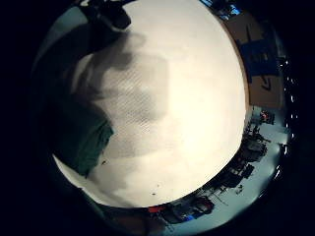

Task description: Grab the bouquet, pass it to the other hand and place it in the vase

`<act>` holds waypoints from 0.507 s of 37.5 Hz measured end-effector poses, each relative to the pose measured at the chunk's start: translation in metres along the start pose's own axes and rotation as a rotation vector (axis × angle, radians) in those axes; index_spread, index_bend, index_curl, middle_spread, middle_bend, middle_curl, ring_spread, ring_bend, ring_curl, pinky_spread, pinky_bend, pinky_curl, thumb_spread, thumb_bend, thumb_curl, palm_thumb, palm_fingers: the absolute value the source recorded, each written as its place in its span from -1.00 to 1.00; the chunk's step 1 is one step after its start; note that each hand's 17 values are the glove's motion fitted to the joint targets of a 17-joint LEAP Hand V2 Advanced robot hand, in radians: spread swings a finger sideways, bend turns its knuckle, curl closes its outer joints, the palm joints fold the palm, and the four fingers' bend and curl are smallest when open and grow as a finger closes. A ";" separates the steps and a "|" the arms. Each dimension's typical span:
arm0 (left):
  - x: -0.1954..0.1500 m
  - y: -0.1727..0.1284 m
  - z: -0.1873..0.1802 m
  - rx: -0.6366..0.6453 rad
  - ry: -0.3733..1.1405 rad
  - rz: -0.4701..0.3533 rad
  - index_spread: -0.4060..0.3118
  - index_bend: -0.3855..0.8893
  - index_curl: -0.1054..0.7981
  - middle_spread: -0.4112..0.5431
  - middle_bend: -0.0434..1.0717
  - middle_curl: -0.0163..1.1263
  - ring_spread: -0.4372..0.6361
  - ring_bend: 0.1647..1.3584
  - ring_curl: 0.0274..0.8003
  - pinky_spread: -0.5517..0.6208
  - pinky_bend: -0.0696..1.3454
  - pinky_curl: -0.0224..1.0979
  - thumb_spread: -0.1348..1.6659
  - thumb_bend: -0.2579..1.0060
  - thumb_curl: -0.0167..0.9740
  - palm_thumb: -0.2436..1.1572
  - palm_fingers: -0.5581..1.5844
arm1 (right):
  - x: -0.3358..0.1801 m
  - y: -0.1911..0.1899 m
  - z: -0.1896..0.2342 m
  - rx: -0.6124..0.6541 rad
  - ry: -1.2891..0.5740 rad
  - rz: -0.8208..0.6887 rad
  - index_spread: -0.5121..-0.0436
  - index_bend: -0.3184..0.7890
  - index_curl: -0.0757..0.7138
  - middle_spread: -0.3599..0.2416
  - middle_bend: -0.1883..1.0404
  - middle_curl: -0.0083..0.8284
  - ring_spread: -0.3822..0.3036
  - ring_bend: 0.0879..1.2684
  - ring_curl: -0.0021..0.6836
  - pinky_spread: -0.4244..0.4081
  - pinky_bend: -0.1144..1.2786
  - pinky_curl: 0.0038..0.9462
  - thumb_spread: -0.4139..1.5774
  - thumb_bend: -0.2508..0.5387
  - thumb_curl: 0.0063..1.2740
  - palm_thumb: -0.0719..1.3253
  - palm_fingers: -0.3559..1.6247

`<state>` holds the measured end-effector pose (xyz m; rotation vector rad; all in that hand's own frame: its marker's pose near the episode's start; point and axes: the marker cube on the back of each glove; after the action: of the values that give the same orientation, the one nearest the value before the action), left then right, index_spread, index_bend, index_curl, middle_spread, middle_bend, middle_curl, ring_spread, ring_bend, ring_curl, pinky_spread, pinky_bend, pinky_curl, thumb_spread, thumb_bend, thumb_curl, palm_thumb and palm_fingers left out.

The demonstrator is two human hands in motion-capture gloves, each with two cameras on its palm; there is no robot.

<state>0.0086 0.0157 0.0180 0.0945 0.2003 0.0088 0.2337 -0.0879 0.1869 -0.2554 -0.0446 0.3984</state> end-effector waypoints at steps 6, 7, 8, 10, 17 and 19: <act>0.004 -0.001 0.000 0.003 -0.002 0.010 -0.16 -0.19 -0.18 0.04 -0.59 -0.40 0.30 -0.31 -0.34 0.69 -0.38 -0.36 0.27 -0.63 -0.39 -0.43 -0.22 | -0.003 0.001 -0.006 0.134 0.123 0.016 0.04 0.36 0.03 0.08 -0.31 -0.17 0.25 -0.52 -0.21 0.68 -0.23 -0.33 0.46 -0.19 -0.32 0.45 0.17; 0.005 -0.002 0.000 0.007 0.001 0.014 -0.16 -0.19 -0.18 0.04 -0.59 -0.40 0.30 -0.31 -0.33 0.69 -0.38 -0.36 0.27 -0.63 -0.39 -0.43 -0.22 | -0.004 0.001 -0.007 0.162 0.147 0.019 0.05 0.32 0.04 0.04 -0.28 -0.15 0.18 -0.50 -0.18 0.61 -0.21 -0.31 0.45 -0.20 -0.31 0.46 0.24; 0.006 -0.003 0.000 0.011 0.004 0.017 -0.16 -0.19 -0.18 0.04 -0.59 -0.40 0.30 -0.31 -0.33 0.69 -0.38 -0.36 0.27 -0.63 -0.39 -0.43 -0.22 | -0.004 0.000 -0.007 0.188 0.168 0.021 0.04 0.27 0.05 0.00 -0.26 -0.13 0.11 -0.47 -0.15 0.53 -0.21 -0.31 0.43 -0.21 -0.30 0.47 0.30; 0.009 -0.003 -0.001 0.014 0.007 0.022 -0.16 -0.18 -0.17 0.04 -0.59 -0.40 0.30 -0.31 -0.33 0.69 -0.38 -0.36 0.27 -0.63 -0.39 -0.43 -0.22 | -0.005 -0.001 -0.009 0.229 0.197 0.021 0.04 0.07 0.01 -0.09 -0.20 -0.08 -0.07 -0.36 -0.07 0.22 -0.09 -0.25 0.36 -0.26 -0.27 0.48 0.51; 0.020 -0.007 0.000 0.012 0.022 0.048 -0.16 -0.19 -0.17 0.04 -0.59 -0.39 0.29 -0.31 -0.33 0.69 -0.36 -0.35 0.27 -0.63 -0.39 -0.43 -0.21 | -0.004 -0.001 -0.006 0.303 0.164 0.007 0.05 -0.18 0.04 -0.28 0.09 0.13 -0.37 0.06 0.27 -0.39 -0.02 -0.14 0.15 -0.41 -0.16 0.49 0.80; 0.025 -0.010 0.001 0.015 0.032 0.064 -0.16 -0.19 -0.17 0.04 -0.59 -0.39 0.29 -0.31 -0.33 0.69 -0.37 -0.35 0.27 -0.63 -0.39 -0.43 -0.21 | -0.002 0.002 -0.010 0.322 0.139 0.016 0.06 -0.17 0.05 -0.31 0.16 0.17 -0.40 0.12 0.33 -0.46 -0.01 -0.12 0.11 -0.42 -0.14 0.49 0.80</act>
<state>0.0333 0.0061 0.0125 0.1153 0.2288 0.0724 0.2325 -0.0895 0.1768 0.0346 0.1574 0.3970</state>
